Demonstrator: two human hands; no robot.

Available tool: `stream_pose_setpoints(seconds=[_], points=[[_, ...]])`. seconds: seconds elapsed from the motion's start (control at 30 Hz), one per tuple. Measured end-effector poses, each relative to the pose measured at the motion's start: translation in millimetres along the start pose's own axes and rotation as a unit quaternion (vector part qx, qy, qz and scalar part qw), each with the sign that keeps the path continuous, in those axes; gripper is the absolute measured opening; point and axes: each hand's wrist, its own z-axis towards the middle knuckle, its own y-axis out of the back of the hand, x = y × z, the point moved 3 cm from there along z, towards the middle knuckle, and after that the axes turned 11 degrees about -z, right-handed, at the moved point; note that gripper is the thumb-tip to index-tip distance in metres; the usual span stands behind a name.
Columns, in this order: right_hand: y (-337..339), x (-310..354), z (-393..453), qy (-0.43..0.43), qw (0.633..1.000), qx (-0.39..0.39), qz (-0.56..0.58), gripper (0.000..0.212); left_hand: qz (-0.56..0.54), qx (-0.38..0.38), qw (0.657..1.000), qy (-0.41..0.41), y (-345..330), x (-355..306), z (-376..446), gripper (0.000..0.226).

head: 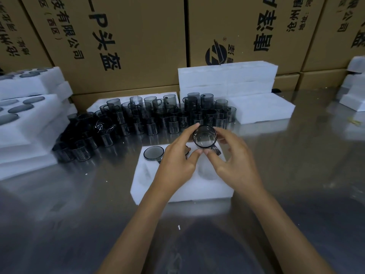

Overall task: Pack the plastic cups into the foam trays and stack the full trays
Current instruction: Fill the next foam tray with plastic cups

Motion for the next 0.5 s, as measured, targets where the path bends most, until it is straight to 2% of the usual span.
stream_pose_setpoints(seconds=[0.23,0.5], points=[[-1.0,-0.2,-1.0,-0.003,1.000,0.026,0.003,0.038,0.102,0.060,0.993,0.016,-5.7,4.3,2.4,0.062],[3.7,-2.2,0.1,-0.026,0.994,0.105,-0.008,0.052,0.129,0.087,0.987,0.047,-5.8,8.2,6.3,0.062]])
